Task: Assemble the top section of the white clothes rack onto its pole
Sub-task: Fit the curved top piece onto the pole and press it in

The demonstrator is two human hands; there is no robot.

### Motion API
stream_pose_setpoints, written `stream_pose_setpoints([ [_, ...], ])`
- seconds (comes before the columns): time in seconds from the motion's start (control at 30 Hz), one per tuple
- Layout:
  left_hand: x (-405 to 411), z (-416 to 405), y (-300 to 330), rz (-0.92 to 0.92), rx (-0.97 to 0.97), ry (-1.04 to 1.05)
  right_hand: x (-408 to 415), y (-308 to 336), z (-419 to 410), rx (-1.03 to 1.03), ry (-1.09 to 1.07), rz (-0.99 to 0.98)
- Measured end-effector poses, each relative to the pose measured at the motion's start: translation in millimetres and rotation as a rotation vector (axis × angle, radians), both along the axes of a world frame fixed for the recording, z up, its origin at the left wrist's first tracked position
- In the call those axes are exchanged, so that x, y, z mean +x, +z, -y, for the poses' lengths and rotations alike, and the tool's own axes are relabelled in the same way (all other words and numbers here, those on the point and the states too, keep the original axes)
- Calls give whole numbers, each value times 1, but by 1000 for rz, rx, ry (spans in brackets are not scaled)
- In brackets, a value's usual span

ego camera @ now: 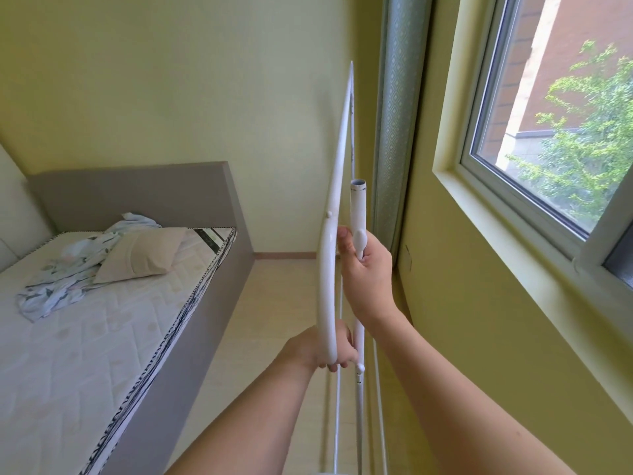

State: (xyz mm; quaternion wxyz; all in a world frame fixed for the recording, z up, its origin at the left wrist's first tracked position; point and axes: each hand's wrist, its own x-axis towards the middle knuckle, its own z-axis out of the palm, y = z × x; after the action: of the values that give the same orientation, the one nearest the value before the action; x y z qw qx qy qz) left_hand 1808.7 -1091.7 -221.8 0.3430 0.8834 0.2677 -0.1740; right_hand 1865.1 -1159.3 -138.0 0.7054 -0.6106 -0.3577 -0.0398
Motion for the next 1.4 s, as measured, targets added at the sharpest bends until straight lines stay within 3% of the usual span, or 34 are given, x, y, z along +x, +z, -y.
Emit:
stream_pose_setpoints([
  [0.1,-27,-1,16,166,-53,25,-7,1,4,-8,14,-12],
  [0.23,-79,14,52,460,-372,130,-12,1,10,-30,27,-44],
  [0.37,-111,26,71,586,-640,114,-18,3,17,-57,78,-97],
  [0.63,-117,31,86,694,-426,317,-28,-1,33,-105,104,-75],
  [0.87,-113,15,125,759,-276,243,-33,-6,44,-128,60,-44],
  [1.2,-97,-30,158,834,-297,-124,-34,-25,42,-224,-176,20],
  [1.4,-72,-46,177,873,-379,-377,-51,-18,33,-305,-325,-58],
])
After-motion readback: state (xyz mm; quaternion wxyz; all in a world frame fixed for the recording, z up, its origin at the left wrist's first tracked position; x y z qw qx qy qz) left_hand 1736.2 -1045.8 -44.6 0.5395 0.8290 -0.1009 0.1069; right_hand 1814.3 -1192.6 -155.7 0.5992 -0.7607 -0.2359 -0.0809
